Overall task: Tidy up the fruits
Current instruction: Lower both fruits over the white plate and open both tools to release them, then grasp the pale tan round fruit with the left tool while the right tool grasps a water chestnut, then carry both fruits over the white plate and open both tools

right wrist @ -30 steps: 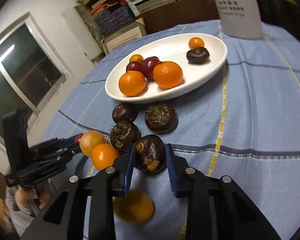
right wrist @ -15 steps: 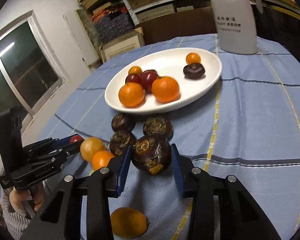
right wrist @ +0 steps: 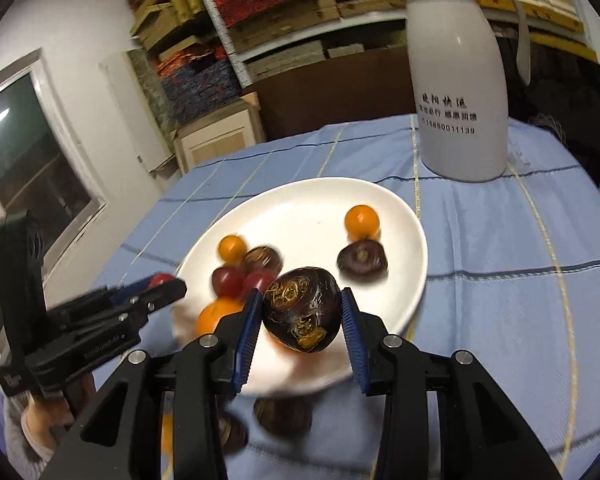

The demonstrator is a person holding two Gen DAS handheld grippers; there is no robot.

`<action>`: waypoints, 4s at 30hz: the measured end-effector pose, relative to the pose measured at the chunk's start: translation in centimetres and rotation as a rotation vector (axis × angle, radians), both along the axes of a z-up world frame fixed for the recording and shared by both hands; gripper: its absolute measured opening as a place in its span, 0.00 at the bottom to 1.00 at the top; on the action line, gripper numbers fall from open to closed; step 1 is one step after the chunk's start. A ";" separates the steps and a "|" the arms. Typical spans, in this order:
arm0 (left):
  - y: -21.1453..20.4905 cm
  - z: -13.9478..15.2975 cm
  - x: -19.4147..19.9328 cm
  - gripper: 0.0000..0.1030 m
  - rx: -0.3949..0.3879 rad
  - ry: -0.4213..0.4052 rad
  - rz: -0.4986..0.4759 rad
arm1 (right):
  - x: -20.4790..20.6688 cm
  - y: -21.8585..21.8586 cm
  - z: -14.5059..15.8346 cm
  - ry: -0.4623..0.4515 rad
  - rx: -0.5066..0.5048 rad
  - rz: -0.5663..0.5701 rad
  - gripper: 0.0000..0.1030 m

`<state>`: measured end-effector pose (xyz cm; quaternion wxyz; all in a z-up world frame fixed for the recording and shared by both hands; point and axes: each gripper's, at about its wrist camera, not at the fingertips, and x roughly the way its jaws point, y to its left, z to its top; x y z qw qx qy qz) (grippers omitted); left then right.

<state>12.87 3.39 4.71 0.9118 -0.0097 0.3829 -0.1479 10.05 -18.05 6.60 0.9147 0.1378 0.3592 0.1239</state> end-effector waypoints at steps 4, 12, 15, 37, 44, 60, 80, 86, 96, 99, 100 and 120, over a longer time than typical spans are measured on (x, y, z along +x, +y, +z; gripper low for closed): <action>0.5 -1.9 1.6 0.40 -0.004 0.025 0.024 | 2.9 -0.7 -2.1 0.059 0.066 -0.031 0.49; -0.6 -1.1 -1.2 0.78 0.111 -0.107 0.038 | 0.6 -1.6 -1.7 0.003 0.095 -0.061 0.67; -0.7 -1.0 -2.4 0.78 0.128 -0.124 0.037 | -0.3 -1.3 -1.6 -0.012 0.085 -0.059 0.71; 1.6 -2.0 -7.0 0.95 0.194 -0.116 0.149 | -5.0 0.9 -3.3 0.019 0.006 0.017 0.84; 2.7 -2.3 -7.6 0.95 0.199 -0.088 0.185 | -5.4 1.6 -3.8 0.050 -0.008 0.048 0.84; 2.9 -1.8 -10.4 0.95 0.135 -0.078 0.113 | -5.1 2.5 -4.8 0.102 -0.022 0.084 0.75; 6.0 -3.3 -11.3 0.95 -0.003 0.030 0.136 | -5.5 1.3 -4.5 0.100 0.015 0.040 0.76; 2.6 -4.0 -11.6 0.95 0.139 0.020 0.040 | -5.4 2.1 -4.8 0.102 -0.021 0.057 0.76; 1.3 -5.5 -10.3 0.52 0.168 0.082 -0.019 | -4.9 3.8 -5.3 0.109 -0.122 0.071 0.76; 0.9 -5.5 -10.4 0.46 0.173 0.076 -0.040 | -4.5 4.8 -5.3 0.116 -0.172 0.087 0.57; 0.9 -5.6 -10.4 0.46 0.171 0.077 -0.039 | -4.6 5.4 -5.4 0.117 -0.199 0.103 0.55; -0.3 0.1 -7.3 0.40 0.096 -0.055 -0.047 | -6.4 3.6 -0.1 -0.068 -0.174 0.081 0.41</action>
